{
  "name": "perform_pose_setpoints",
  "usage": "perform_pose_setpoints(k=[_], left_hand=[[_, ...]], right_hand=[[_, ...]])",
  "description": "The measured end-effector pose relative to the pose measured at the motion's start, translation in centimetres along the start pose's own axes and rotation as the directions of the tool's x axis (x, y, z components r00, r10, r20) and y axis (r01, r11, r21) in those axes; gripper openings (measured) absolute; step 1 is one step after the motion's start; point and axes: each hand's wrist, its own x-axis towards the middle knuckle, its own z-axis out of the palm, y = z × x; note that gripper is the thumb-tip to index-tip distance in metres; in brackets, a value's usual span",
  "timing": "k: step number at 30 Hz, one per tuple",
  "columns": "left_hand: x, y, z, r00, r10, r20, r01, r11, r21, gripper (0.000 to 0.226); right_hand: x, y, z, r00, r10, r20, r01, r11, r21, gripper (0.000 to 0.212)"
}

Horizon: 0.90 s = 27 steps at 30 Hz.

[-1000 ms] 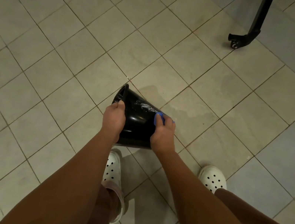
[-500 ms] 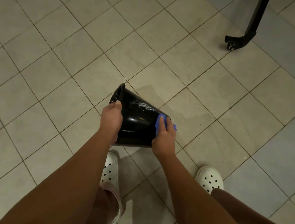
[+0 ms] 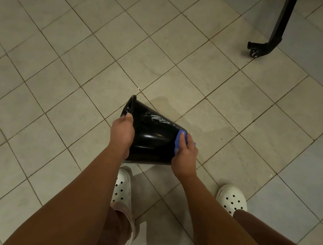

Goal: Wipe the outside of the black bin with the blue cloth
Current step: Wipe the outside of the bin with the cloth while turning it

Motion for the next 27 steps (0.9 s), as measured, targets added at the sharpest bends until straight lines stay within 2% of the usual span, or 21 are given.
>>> perform_pose_setpoints(k=[3,5,7,8,10,12,15,18,20,24,27], left_hand=[[0.1,0.0,0.0,1.0,-0.001,-0.001,0.001,1.0,-0.008,0.026],[0.4,-0.2,0.0,1.0,0.022,-0.002,-0.022,1.0,-0.003,0.029],[0.4,-0.2,0.0,0.999,0.052,0.008,-0.052,0.999,0.002,0.033],[0.3,-0.2,0.0,0.998,0.06,0.015,-0.06,0.998,-0.004,0.034],[0.2,-0.2,-0.1,0.997,0.069,0.021,-0.069,0.997,-0.019,0.034],[0.1,-0.2,0.0,0.998,0.069,0.015,-0.068,0.997,-0.044,0.035],[-0.1,-0.3,0.1,0.997,0.074,-0.004,-0.074,0.995,-0.072,0.034],[-0.2,-0.3,0.4,0.997,0.067,-0.029,-0.069,0.993,-0.096,0.035],[-0.1,-0.4,0.6,0.997,0.06,-0.043,-0.064,0.994,-0.093,0.036],[-0.3,-0.3,0.7,0.996,0.083,-0.028,-0.085,0.994,-0.074,0.035],[-0.3,-0.2,0.6,0.997,0.079,-0.017,-0.08,0.994,-0.071,0.035]], right_hand=[[-1.3,-0.1,0.9,0.999,0.013,-0.033,-0.014,0.999,-0.041,0.063],[-3.1,-1.3,2.4,0.997,0.036,-0.064,-0.034,0.999,0.035,0.064],[-4.6,-2.9,3.4,0.992,-0.087,-0.096,0.086,0.996,-0.016,0.078],[-4.7,-3.2,3.5,0.975,-0.193,-0.111,0.188,0.981,-0.054,0.084],[-3.1,-2.8,3.2,0.938,-0.338,-0.081,0.329,0.939,-0.101,0.084],[-1.4,-2.3,2.1,0.931,-0.363,-0.034,0.357,0.926,-0.121,0.081],[0.1,-1.2,0.9,0.988,-0.154,-0.021,0.151,0.984,-0.099,0.079],[-0.5,-1.4,0.6,0.994,0.105,-0.024,-0.106,0.993,-0.048,0.076],[-2.4,-3.2,1.6,0.988,0.148,-0.033,-0.148,0.989,-0.025,0.075],[-6.1,-6.9,4.7,0.993,-0.063,-0.103,0.055,0.996,-0.074,0.09],[-3.9,-5.8,3.6,0.977,-0.194,-0.092,0.179,0.973,-0.148,0.086]])
